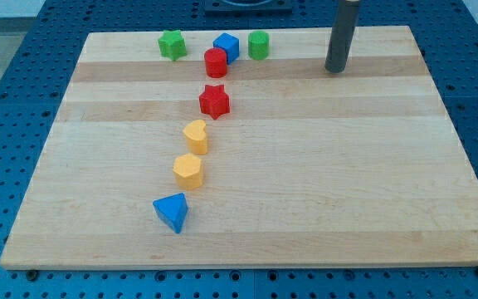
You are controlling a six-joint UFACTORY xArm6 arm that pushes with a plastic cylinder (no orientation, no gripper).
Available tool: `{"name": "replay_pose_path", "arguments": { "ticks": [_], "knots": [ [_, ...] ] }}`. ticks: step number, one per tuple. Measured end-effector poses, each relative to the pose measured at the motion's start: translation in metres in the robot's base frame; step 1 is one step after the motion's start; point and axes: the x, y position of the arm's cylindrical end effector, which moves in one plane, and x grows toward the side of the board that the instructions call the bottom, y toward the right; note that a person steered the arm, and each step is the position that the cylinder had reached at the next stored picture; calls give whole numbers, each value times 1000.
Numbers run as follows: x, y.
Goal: Nudge the yellow heart left a bit
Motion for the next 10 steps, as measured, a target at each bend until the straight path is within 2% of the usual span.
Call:
{"name": "replay_pose_path", "arguments": {
  "ticks": [3, 4, 5, 6, 10],
  "knots": [
    [0, -1],
    [-2, 24],
    [-22, 100],
    [-59, 128],
    [-70, 128]
  ]
}}
